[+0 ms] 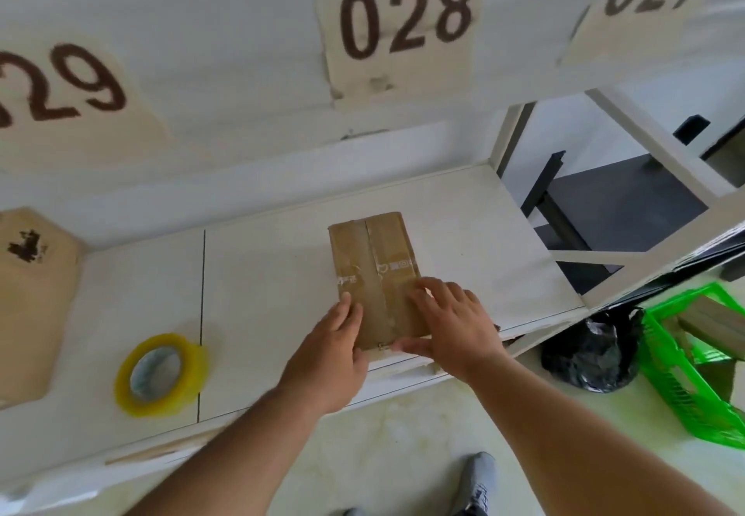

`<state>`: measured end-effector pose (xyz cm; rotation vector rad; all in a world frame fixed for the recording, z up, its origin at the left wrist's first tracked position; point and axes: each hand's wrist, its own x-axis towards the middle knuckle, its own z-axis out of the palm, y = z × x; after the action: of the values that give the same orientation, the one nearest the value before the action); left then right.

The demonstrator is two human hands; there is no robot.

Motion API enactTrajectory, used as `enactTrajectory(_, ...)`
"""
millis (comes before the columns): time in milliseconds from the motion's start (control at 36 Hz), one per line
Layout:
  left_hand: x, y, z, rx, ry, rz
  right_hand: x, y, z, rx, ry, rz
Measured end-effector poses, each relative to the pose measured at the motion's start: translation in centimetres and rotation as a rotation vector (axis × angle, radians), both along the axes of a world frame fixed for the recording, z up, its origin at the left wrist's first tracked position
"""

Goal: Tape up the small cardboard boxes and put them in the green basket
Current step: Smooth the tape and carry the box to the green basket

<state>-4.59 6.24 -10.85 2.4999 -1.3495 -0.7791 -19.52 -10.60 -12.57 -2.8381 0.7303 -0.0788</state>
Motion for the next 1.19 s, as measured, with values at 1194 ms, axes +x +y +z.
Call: enactTrajectory(1194, 0.2, 1.0, -1.5, -0.050, 0.120, 0.087, 1.0, 3.5, -0.6, 0.060, 0.100, -0.103)
